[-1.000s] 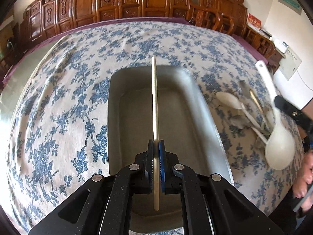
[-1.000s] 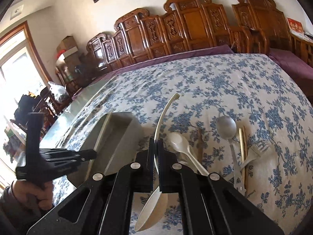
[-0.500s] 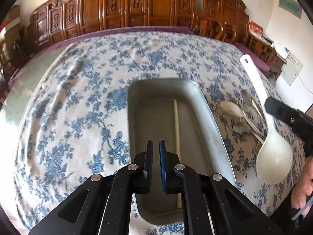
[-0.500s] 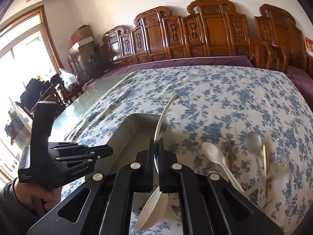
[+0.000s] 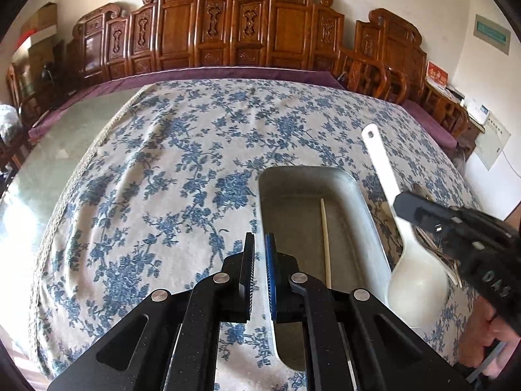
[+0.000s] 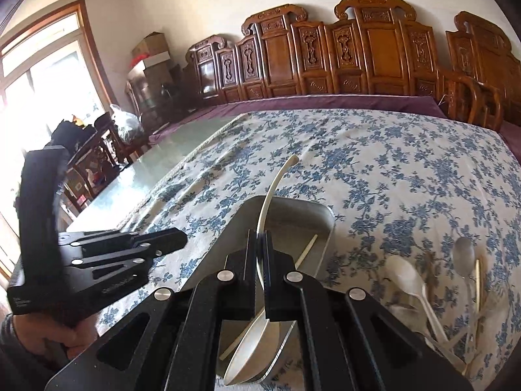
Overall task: Organize utensils
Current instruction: 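Lower the white spoon into the tray and open the right tool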
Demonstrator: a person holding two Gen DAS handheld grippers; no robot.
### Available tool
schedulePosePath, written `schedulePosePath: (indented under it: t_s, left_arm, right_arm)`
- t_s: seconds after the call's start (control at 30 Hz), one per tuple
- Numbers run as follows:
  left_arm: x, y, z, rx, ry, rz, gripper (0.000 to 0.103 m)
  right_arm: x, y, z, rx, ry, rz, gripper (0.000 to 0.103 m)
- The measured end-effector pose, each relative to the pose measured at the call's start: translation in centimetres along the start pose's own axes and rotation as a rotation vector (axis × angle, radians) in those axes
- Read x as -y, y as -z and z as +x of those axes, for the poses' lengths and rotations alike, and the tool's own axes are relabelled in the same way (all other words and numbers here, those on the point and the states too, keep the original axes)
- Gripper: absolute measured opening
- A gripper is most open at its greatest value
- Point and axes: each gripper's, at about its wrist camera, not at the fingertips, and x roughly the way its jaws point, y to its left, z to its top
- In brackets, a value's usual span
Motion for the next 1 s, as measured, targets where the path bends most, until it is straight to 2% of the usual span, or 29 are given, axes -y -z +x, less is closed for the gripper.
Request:
schedulePosePath:
  t_s: [0.27,0.5,0.6,0.77,1.0]
  left_arm:
    - [-0.3,0.0,-0.3,0.01,-0.007,0.0,0.006]
    - [0.1,0.0,-0.6,0.016,-0.004,0.011,0.006]
    - [0.4,0.0,-0.7,0.019,0.001,0.014,0.006]
    - [1.3,0.1,-1.0,0.026,0.022,0.021,0.006]
    - [3.9,0.4,-1.4,0.033,0.069,0.054,0.006]
  right_arm:
    - [-0.4,1.3,3.9,-0.083,0.005,0.007,0.004]
    - [-0.5,2.3,5.2,-0.13,-0.008,0.016,0.008]
    - [-0.1,2.2,4.5,-0.121,-0.01,0.02,0.008]
    - [1.4,1.8,1.1,-0.079,0.013,0.003,0.008]
    - [5.9,2.3,-4.2,-0.047,0.125,-0.016,0.008]
